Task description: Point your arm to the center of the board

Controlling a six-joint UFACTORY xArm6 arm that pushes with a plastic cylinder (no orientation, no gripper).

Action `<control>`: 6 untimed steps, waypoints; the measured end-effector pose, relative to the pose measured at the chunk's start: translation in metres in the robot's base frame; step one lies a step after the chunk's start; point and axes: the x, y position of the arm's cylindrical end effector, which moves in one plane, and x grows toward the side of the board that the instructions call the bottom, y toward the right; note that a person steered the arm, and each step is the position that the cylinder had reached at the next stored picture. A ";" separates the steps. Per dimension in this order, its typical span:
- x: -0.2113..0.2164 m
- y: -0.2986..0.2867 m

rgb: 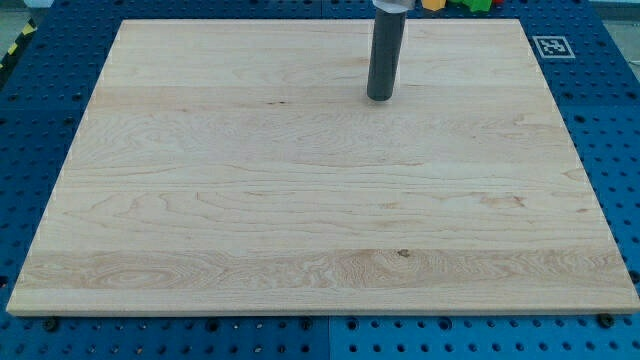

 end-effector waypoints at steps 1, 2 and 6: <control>0.010 -0.019; 0.054 -0.066; 0.042 -0.012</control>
